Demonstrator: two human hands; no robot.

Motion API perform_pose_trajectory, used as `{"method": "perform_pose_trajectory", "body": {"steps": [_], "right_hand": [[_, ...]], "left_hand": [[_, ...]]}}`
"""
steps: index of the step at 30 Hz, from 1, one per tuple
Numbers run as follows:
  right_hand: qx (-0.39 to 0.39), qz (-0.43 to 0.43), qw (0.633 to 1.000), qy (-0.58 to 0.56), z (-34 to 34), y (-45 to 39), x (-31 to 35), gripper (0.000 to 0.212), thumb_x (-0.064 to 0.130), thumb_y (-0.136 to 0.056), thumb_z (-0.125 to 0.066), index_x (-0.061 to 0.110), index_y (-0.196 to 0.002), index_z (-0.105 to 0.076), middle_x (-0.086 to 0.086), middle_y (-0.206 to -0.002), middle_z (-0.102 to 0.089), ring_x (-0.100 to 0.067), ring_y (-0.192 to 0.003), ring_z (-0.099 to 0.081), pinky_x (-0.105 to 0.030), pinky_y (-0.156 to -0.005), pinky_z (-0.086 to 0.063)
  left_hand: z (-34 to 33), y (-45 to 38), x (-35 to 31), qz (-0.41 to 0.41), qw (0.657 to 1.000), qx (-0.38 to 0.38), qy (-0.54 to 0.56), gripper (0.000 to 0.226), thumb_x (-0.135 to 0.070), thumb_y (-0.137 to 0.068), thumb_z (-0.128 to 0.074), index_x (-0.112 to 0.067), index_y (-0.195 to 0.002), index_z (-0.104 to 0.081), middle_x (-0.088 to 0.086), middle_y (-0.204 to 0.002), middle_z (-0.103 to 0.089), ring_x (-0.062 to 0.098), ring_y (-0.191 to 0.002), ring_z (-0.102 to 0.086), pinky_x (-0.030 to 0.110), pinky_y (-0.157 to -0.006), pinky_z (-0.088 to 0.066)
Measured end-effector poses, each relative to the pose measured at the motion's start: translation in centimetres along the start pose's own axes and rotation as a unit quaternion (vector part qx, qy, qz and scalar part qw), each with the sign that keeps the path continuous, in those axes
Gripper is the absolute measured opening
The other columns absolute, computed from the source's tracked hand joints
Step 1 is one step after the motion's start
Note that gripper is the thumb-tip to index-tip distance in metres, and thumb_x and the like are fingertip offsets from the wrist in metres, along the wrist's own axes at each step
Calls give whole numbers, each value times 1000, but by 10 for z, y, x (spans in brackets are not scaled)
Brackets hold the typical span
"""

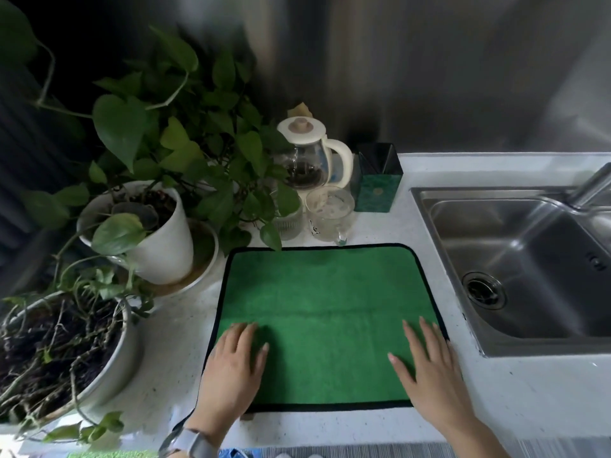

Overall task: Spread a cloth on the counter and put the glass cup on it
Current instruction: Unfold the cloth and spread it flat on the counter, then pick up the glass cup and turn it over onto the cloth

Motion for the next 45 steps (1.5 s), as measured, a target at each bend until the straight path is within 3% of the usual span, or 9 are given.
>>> {"method": "perform_pose_trajectory", "body": {"steps": [4, 8, 11, 17, 20, 26, 37, 41, 45], "right_hand": [[87, -8, 996, 23, -30, 3, -10, 91, 71, -55, 35, 19, -130, 40, -9, -141, 43, -21, -130, 36, -35, -110, 18], [79, -13, 995, 57, -21, -11, -6, 95, 70, -47, 42, 22, -129, 42, -3, -135, 49, -21, -127, 42, -35, -107, 24], [50, 52, 996, 51, -15, -39, 38, 75, 66, -64, 33, 27, -127, 43, -3, -135, 52, -24, -127, 45, -29, -98, 40], [71, 115, 988, 70, -23, -72, 110, 62, 48, -94, -12, 15, -132, -47, -3, -141, -48, -17, -135, -37, -35, -107, -4], [34, 130, 989, 60, -25, -72, 107, 60, 48, -95, -13, 14, -135, -40, -2, -143, -39, -9, -141, -4, -36, -108, -2], [15, 69, 996, 46, -17, -119, 75, 72, 59, -78, 21, 20, -137, 28, -3, -151, 30, -17, -132, 39, -34, -110, 26], [-10, -3, 999, -32, 5, -185, 31, 82, 68, -81, -3, 17, -141, 19, -2, -155, 17, -11, -138, 21, -31, -113, 12], [-56, 65, 966, -242, 40, -212, 77, 56, 20, -95, -40, 14, -146, -18, -1, -156, -20, -12, -142, -16, -22, -112, -11], [39, -3, 869, -494, 40, -238, 97, 59, -5, -90, -34, 24, -141, -34, 2, -143, -43, -9, -127, -38, -22, -100, -29]], "left_hand": [[-28, 3, 21, 34, 998, 36, -50, 94, -73, -57, 31, -17, -132, 27, 3, -149, 27, 18, -136, 28, 20, -103, 31], [-18, -1, 12, 29, 999, 22, -21, 94, -72, -74, 13, -7, -139, -7, 9, -150, -7, -5, -129, 35, 18, -104, 21], [-27, -26, -18, -29, 997, 51, -59, 75, -66, -74, 17, -24, -135, 27, 3, -148, 30, 2, -126, 42, 20, -101, 34], [-60, -71, -78, -98, 989, 54, -94, 55, -48, -92, -13, -32, -143, -1, -2, -156, 1, 21, -142, 9, 33, -113, 20], [-65, -67, -79, -85, 985, 106, -110, 51, -43, -87, -31, -24, -130, -50, -1, -137, -52, 22, -129, -44, 33, -108, -3], [-61, -99, -67, -45, 993, 65, -86, 63, -51, -90, -9, -21, -143, 4, 1, -155, 3, 27, -139, 24, 32, -114, 19], [-37, -150, -18, 42, 996, 41, -62, 76, -58, -88, -10, -7, -144, -11, 12, -157, -12, 25, -145, -8, 34, -115, -1], [-23, -172, -72, -26, 997, -15, 75, 53, -35, -90, -45, -7, -134, -38, 15, -140, -42, 32, -122, -49, 37, -95, -46], [-44, -203, -85, 54, 969, 52, 235, 65, -29, -89, -51, -15, -143, -18, 11, -151, -29, 29, -121, -51, 24, -92, -39]]}}
Point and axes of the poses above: each hand's wrist, its own y-axis away from the middle knuckle, its own z-axis out of the back of the hand, x = y × z, the point moved 10 cm from there along -y, towards the middle knuckle
